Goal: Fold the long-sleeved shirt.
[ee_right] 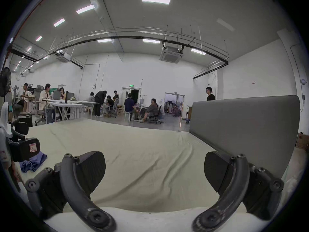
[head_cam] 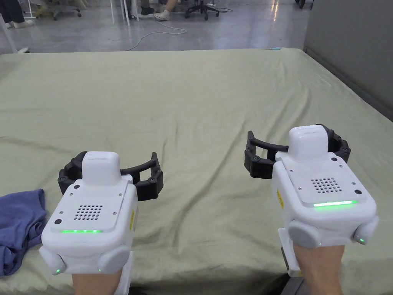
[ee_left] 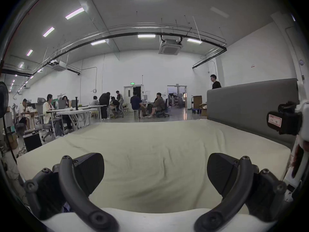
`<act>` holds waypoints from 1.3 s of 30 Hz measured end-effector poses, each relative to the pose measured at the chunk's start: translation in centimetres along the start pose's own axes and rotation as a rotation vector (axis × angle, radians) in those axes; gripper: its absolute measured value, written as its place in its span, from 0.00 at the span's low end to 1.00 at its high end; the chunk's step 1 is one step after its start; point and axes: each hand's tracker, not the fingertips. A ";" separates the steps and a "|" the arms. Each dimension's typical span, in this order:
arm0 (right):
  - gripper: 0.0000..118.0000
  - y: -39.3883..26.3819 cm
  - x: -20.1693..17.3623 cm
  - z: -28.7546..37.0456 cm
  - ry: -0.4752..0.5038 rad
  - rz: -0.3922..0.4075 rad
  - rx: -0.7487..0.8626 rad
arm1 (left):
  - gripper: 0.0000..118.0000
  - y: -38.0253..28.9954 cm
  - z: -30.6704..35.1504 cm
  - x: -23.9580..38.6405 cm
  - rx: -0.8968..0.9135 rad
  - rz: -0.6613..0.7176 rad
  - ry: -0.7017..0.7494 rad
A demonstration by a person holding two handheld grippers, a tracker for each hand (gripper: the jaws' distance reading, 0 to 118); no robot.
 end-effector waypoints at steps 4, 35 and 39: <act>0.99 0.1 0.2 0.0 0.003 -0.018 -0.001 | 1.00 0.1 0.0 0.3 0.008 -0.011 -0.001; 0.99 0.2 0.7 0.0 -0.008 -0.031 -0.001 | 1.00 0.3 -0.1 0.7 0.031 -0.026 -0.015; 0.99 0.1 0.7 0.0 -0.010 -0.020 -0.006 | 1.00 0.3 -0.1 0.9 0.030 -0.025 -0.020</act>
